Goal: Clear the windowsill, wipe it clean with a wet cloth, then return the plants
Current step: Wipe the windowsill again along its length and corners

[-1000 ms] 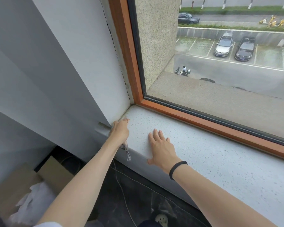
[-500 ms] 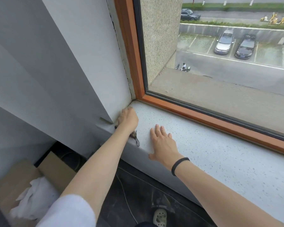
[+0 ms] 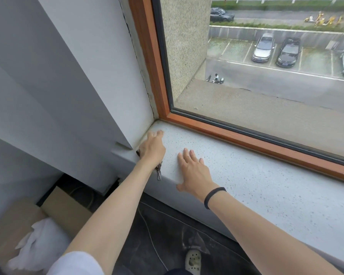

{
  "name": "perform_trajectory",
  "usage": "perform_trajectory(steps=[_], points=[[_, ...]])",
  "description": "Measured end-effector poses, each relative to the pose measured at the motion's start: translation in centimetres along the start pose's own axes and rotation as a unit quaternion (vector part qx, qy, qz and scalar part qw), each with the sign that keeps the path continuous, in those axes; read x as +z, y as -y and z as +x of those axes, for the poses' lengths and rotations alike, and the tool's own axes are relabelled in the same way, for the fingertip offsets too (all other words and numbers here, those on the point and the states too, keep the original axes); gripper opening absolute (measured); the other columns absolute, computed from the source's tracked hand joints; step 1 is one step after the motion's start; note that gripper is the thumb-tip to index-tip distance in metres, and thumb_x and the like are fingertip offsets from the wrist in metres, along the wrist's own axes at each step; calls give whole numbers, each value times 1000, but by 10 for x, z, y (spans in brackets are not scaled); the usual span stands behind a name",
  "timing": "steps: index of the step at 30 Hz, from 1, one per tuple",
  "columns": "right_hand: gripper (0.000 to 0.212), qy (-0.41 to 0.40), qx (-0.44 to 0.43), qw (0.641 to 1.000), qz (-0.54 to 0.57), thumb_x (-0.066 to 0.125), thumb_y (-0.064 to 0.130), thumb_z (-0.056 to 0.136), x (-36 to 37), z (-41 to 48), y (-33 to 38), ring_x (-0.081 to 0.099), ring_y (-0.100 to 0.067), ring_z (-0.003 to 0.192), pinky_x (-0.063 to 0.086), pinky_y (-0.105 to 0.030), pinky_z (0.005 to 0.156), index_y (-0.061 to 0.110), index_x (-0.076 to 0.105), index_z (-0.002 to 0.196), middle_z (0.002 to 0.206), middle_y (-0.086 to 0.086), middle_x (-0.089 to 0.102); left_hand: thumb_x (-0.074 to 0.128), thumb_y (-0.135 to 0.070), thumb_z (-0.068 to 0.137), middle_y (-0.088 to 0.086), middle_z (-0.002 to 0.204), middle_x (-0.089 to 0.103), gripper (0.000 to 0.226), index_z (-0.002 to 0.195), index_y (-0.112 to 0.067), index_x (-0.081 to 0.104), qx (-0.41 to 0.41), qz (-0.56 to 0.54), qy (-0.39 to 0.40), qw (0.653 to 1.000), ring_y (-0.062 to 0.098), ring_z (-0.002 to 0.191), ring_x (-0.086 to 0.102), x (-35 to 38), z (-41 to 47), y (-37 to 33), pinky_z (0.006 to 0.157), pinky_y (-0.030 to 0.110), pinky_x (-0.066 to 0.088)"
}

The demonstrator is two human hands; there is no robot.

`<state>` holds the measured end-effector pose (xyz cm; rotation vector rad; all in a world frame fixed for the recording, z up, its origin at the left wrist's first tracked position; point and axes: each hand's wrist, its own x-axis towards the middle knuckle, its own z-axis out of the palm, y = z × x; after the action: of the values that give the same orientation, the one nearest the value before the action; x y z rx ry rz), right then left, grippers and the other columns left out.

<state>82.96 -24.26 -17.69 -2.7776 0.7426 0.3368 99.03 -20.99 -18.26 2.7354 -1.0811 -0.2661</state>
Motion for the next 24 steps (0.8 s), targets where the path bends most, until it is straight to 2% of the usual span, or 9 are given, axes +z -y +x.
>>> perform_trajectory(steps=[3,5,7,9,12,16,20,22,24], points=[[108,-7,1,1000,10,71,45,77,0,1,-3,0,-28,147,15,-45,117,10,1,152,159,-11,-3,30,-18,101,3,136,44,43,139,-35,38,103,-4,30,994,27,101,60,14,-45,4,79,35,45],[109,-19,-2,999,25,71,45,77,1,-1,-2,-1,-28,147,12,-45,118,9,1,151,159,-13,-4,33,-16,100,4,130,47,44,140,-35,38,144,18,14,989,27,96,62,16,-65,19,76,36,48],[111,-42,1,999,33,69,49,77,2,-10,0,-6,-29,146,6,-43,119,5,-1,150,158,-15,-10,34,-7,96,4,130,49,53,140,-36,39,119,10,-25,993,26,103,59,12,-54,41,81,39,49],[110,-75,2,997,30,61,59,80,4,-23,-5,-13,-29,145,-2,-41,119,2,-3,150,157,-15,-14,32,-3,93,7,131,49,56,138,-35,42,56,-4,-51,997,27,112,52,6,-34,55,89,43,45],[88,-112,38,990,74,38,62,91,10,-47,-31,-12,-24,146,-4,-37,120,4,8,150,158,-12,-9,31,-2,92,9,129,49,52,135,-27,44,15,0,-78,997,28,114,47,15,-34,27,90,43,38],[53,-142,111,976,121,30,42,100,16,-66,-66,-1,-23,147,4,-35,120,4,37,136,158,-14,5,32,-8,96,3,117,57,43,132,-28,44,164,-28,-79,983,18,95,55,43,-78,-29,74,31,46],[39,-175,131,965,146,30,27,102,16,-68,-77,5,-23,147,8,-35,120,4,40,132,157,-15,13,34,-17,100,0,104,55,34,130,-27,46,312,-28,-36,949,16,84,54,44,-113,-44,68,29,50],[42,-184,120,966,134,29,25,103,15,-69,-76,6,-23,147,8,-34,120,5,33,140,157,-14,13,33,-11,98,-6,115,58,42,132,-33,47,293,-20,-51,954,13,94,56,35,-93,-15,72,30,53],[43,-184,111,970,115,28,24,103,18,-72,-75,5,-24,147,7,-34,120,6,31,142,157,-14,12,30,-12,98,-5,128,55,46,134,-37,44,177,-6,-64,982,17,108,54,25,-62,19,81,37,51]])
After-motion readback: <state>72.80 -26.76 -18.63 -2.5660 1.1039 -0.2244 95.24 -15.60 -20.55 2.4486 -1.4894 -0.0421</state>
